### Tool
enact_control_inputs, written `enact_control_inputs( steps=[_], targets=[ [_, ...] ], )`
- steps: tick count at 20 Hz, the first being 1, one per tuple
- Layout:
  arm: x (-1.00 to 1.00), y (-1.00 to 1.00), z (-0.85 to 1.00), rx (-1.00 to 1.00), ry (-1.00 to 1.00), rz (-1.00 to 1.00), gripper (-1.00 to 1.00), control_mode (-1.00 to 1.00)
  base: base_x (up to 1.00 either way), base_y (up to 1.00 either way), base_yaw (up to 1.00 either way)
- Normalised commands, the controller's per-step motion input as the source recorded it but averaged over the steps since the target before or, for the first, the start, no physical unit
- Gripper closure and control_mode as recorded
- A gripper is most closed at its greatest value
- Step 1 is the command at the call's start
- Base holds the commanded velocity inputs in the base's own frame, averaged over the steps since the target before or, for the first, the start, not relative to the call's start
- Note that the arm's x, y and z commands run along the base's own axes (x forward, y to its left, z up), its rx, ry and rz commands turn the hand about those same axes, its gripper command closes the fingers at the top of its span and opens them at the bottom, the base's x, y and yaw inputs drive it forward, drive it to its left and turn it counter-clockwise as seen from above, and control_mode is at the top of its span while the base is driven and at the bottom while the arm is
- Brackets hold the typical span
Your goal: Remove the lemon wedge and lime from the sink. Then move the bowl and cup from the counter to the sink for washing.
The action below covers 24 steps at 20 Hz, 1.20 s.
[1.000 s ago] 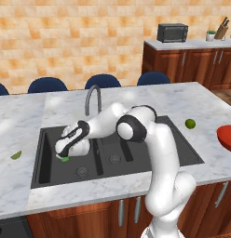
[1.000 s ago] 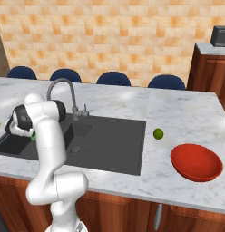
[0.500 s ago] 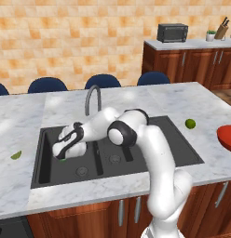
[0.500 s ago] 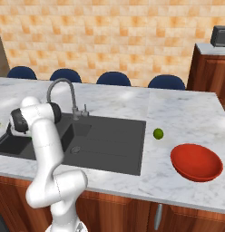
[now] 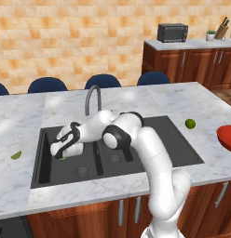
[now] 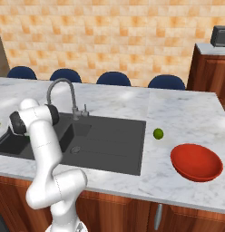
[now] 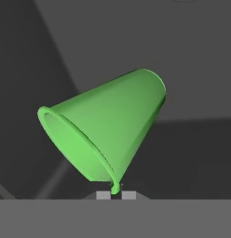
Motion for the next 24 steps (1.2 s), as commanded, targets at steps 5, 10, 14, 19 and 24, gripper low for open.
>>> enact_control_inputs(
  steps=[5,10,14,19,24],
  targets=[
    [0.26,0.00,-0.16,0.00,0.00,0.00,1.00,-1.00,0.00,0.00,0.00],
    [0.25,0.00,-0.20,0.00,0.00,0.00,1.00,-1.00,0.00,0.00,0.00],
    [0.25,0.02,-0.21,0.01,0.00,0.00,1.00,-1.00,0.00,0.00,0.00],
    [0.26,0.07,-0.26,0.04,0.00,0.00,1.00,-1.00,0.00,0.00,0.00],
    [0.28,0.10,-0.31,0.04,0.00,0.00,1.00,-1.00,0.00,0.00,0.00]
  ],
)
